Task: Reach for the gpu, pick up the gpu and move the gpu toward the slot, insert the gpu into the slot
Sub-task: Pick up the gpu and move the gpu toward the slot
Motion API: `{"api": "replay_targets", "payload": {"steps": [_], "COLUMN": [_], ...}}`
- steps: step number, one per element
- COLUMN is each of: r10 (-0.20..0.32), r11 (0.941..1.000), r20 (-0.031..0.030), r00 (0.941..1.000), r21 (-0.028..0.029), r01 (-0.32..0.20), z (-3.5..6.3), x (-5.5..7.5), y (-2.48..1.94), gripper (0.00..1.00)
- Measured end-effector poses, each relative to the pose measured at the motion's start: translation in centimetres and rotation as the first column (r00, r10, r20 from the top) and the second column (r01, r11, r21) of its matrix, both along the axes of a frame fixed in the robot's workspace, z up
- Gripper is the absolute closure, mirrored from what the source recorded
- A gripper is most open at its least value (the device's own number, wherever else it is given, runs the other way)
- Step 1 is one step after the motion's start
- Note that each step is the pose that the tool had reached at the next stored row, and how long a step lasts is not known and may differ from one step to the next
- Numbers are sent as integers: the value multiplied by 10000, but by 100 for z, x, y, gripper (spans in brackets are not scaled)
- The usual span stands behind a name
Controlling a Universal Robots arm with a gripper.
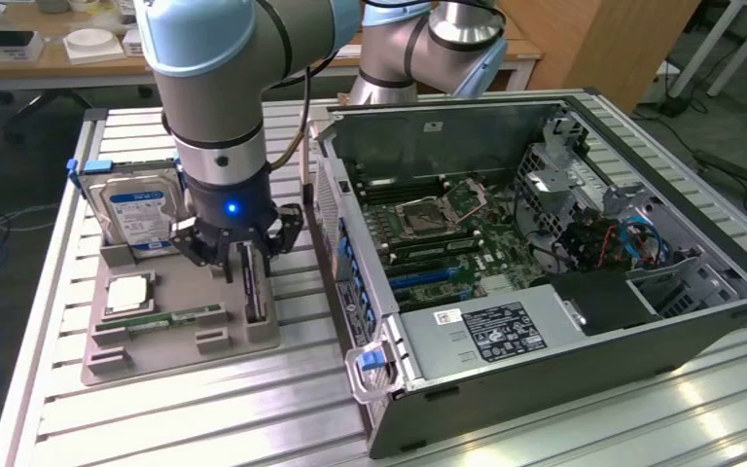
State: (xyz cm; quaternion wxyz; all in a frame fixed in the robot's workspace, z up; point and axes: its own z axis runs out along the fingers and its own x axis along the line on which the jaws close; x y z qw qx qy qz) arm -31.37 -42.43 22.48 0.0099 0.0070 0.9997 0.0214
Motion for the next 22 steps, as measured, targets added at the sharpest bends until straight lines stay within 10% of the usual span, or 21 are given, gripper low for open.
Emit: {"api": "replay_targets", "payload": {"steps": [7, 22], "r10": [0, 1], "r11": [10000, 10000], "r20": [0, 0], "r00": [10000, 10000], "r21": [0, 0], "r01": [0, -1], "z": [0, -3], "x": [0, 2], "y": [0, 13], "gripper": [64, 64]}}
